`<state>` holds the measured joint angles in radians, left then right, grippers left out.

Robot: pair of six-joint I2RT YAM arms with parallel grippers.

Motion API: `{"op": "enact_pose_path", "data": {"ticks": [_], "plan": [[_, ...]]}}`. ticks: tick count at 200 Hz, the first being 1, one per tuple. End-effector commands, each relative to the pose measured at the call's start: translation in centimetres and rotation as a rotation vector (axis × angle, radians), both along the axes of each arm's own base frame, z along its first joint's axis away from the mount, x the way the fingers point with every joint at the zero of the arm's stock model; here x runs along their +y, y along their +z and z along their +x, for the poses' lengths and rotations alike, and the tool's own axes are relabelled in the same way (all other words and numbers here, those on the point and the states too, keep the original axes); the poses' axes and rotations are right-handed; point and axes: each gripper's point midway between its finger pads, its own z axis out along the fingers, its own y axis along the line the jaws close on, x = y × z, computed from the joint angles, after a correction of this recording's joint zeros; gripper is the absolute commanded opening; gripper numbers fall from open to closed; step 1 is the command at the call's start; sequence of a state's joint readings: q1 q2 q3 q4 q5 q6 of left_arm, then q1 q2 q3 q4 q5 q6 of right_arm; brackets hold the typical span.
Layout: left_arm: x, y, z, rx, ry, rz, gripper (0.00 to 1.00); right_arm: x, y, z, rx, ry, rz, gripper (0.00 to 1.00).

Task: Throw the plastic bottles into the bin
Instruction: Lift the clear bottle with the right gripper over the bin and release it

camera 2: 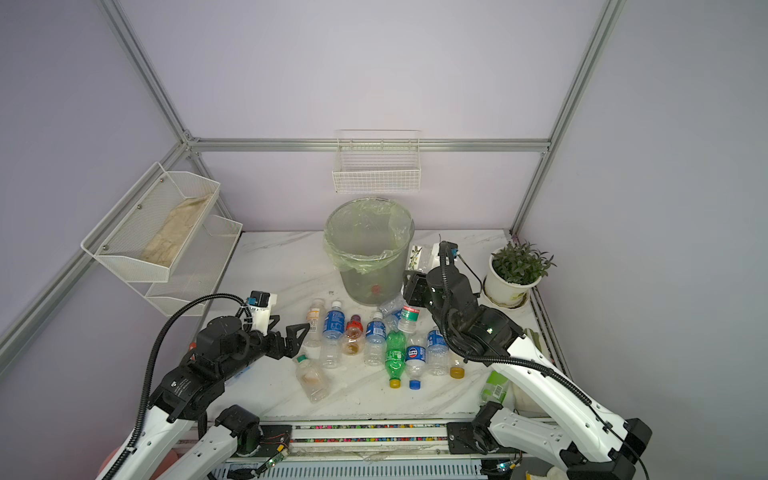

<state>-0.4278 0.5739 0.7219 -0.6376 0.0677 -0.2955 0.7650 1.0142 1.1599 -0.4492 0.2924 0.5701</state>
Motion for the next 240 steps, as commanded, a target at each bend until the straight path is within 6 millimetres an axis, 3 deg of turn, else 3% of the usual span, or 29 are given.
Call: {"op": "enact_pose_path", "data": {"ticks": [1,66,122,161,203,231,240], "plan": [[-0.5,-0.8,0.1,0.002,-0.025,0.001,1.00,-0.2,4.3,0.0,-0.114,-0.004,0.061,0.43],[-0.6,-0.9,0.0,0.008,-0.032,0.000,1.00,1.9,8.7,2.2,-0.190,0.001,0.107,0.43],[-0.6,-0.8,0.0,0.003,-0.029,-0.001,1.00,3.4,9.8,3.6,-0.196,0.014,0.068,0.43],[-0.6,-0.7,0.0,0.002,-0.031,-0.002,1.00,6.5,9.2,6.5,-0.129,0.029,0.005,0.43],[-0.6,-0.7,0.0,-0.001,-0.032,0.000,1.00,10.1,9.8,9.9,-0.116,0.047,-0.018,0.43],[-0.6,-0.6,0.0,-0.005,-0.032,-0.001,1.00,12.2,9.3,13.2,-0.104,0.029,-0.058,0.43],[-0.5,-0.6,0.0,-0.006,-0.029,-0.001,1.00,12.7,8.4,14.7,-0.081,0.023,-0.075,0.50]]}}
